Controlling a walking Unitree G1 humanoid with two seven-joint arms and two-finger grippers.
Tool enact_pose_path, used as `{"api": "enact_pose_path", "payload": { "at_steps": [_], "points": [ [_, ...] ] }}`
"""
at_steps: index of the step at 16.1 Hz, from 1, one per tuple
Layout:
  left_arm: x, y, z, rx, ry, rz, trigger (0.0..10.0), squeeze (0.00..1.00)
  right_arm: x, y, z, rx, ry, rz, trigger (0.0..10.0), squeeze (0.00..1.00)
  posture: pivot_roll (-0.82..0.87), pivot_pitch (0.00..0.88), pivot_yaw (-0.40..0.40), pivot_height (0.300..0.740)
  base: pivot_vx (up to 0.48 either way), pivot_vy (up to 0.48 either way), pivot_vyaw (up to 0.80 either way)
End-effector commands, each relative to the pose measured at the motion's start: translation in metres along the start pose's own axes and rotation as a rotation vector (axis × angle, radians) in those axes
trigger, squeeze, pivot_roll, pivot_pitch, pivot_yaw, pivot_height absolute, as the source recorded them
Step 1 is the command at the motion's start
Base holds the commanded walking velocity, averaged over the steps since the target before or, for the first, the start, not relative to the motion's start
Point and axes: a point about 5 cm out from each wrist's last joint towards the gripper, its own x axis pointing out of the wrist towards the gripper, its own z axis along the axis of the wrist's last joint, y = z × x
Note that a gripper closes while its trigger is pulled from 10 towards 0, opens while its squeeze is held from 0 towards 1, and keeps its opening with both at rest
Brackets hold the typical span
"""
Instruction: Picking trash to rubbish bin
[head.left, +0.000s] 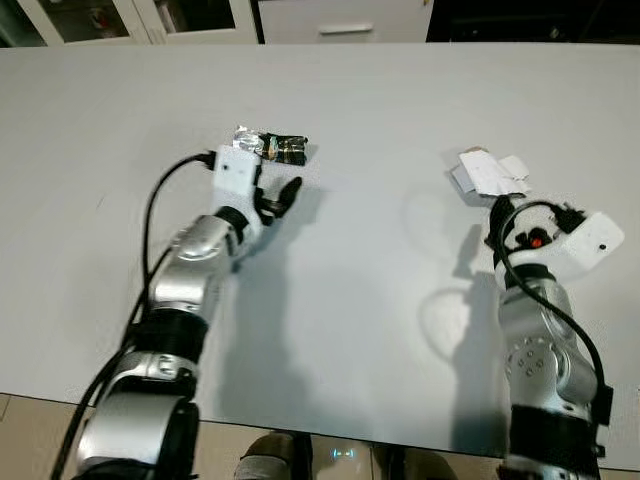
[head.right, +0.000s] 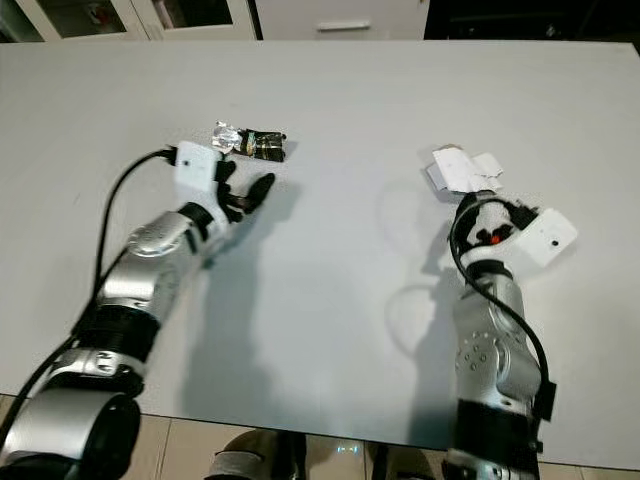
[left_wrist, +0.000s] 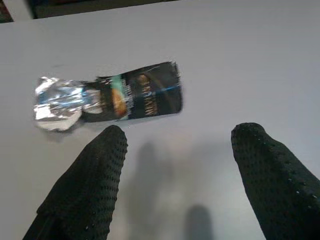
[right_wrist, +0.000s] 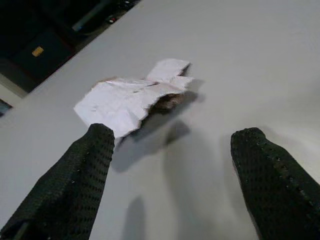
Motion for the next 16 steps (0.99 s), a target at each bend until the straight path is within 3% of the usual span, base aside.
{"api": "enact_pose_path", "payload": {
  "at_steps": [1, 3, 14, 16],
  "points": [
    [-0.005, 0.003, -0.003, 0.022, 0.024, -0.010, 10.0, 0.00, 0.000, -0.007, -0.012, 0.050, 0.047, -0.019, 10.0, 0.00, 0.32, 0.278, 0.118, 0.740, 0.000, 0.000, 0.00],
    [-0.011, 0.009, 0.000, 0.041, 0.027, 0.005, 10.0, 0.00, 0.007, -0.007, -0.011, 0.107, 0.031, 0.012, 10.0, 0.00, 0.36, 0.294, 0.124, 0.740, 0.000, 0.000, 0.00],
    [-0.033, 0.021, 0.003, 0.078, 0.062, 0.031, 10.0, 0.00, 0.042, 0.000, 0.000, 0.171, -0.036, 0.092, 10.0, 0.00, 0.44, 0.344, 0.134, 0.740, 0.000, 0.000, 0.00],
    [-0.036, 0.020, 0.002, 0.079, 0.069, 0.029, 10.0, 0.00, 0.048, 0.002, 0.002, 0.187, -0.047, 0.116, 0.0, 0.00, 0.45, 0.348, 0.134, 0.740, 0.000, 0.000, 0.00]
  ]
}}
